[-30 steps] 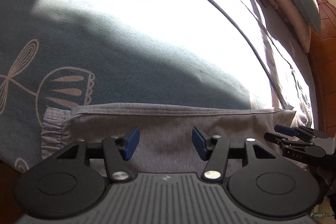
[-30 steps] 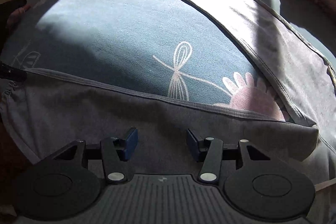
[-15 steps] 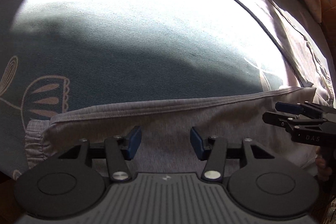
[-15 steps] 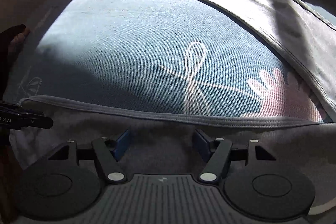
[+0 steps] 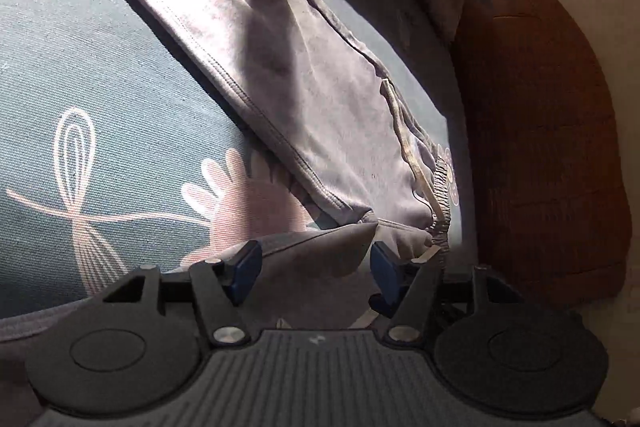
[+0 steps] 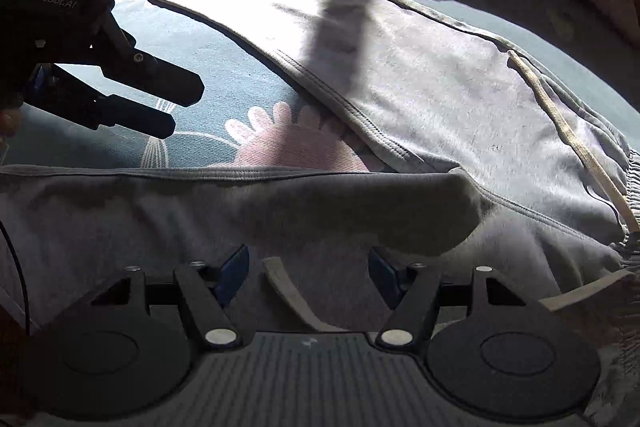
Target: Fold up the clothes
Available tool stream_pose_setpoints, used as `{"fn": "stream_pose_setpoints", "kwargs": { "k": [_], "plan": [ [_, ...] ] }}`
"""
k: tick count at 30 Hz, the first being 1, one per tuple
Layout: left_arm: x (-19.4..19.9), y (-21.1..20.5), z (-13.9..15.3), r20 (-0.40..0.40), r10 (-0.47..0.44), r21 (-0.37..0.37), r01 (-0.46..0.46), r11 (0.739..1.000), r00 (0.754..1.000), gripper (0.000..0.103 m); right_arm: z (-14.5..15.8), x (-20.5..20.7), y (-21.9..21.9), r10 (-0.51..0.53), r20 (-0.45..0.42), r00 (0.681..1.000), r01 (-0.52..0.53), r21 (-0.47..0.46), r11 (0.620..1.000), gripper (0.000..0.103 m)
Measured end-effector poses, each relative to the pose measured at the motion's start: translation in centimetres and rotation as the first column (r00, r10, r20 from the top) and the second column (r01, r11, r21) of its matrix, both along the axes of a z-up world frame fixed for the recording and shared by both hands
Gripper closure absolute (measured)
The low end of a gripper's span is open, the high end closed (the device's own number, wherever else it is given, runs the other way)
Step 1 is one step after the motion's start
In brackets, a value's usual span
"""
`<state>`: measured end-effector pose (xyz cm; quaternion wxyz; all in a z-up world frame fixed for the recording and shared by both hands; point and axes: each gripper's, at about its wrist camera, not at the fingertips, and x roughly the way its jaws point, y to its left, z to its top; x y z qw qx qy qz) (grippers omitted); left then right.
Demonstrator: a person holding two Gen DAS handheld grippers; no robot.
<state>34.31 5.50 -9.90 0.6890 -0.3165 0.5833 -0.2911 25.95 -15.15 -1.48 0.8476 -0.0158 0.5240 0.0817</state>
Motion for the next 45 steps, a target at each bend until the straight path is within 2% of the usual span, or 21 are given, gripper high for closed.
{"fn": "stream_pose_setpoints", "kwargs": {
  "k": [3,8,12,19,27,29,32,35,45],
  "plan": [
    [1.3,-3.6,-2.0,-0.047,0.002,-0.045,-0.004,0.999,0.999,0.043,-0.1,-0.3,-2.5,-0.054,0.018,0.998,0.053,0.032,0.998,0.032],
    [2.9,-7.2,-4.5,-0.100,0.000,-0.014,-0.001,1.000,0.995,0.043,-0.2,-0.9,-5.2,-0.073,0.051,0.996,0.068,0.081,0.994,0.032],
    [3.5,-8.9,-5.8,-0.143,0.019,-0.058,-0.027,0.998,0.990,0.040,-0.4,-1.2,-6.8,-0.067,0.075,0.995,0.059,0.098,0.993,0.032],
    [4.4,-10.0,-4.5,-0.089,0.057,-0.107,-0.067,0.992,0.994,0.038,-0.2,-0.6,-8.3,-0.074,0.109,0.991,0.061,0.121,0.991,0.032],
    [4.9,-8.9,-2.4,-0.049,0.063,-0.197,-0.072,0.978,0.997,0.038,-1.0,1.2,-7.5,-0.011,0.135,0.991,-0.005,0.117,0.993,0.032],
    [4.8,-8.9,-1.9,-0.029,0.057,-0.210,-0.061,0.976,0.998,0.038,-1.2,1.7,-7.2,-0.002,0.141,0.990,-0.015,0.120,0.993,0.032],
    [4.8,-9.4,-2.0,0.031,0.027,-0.184,-0.021,0.983,0.999,0.030,-1.5,2.1,-7.1,0.000,0.139,0.990,-0.017,0.124,0.992,0.032],
    [4.8,-10.5,-3.5,0.046,-0.035,-0.142,0.042,0.989,0.998,0.030,-1.8,2.4,-7.0,0.004,0.133,0.991,-0.021,0.126,0.992,0.032],
    [6.1,-11.4,-2.5,0.003,-0.129,-0.188,0.128,0.974,0.992,0.029,-2.8,3.5,-6.1,0.059,0.141,0.988,-0.075,0.113,0.991,0.032]
  ]
}}
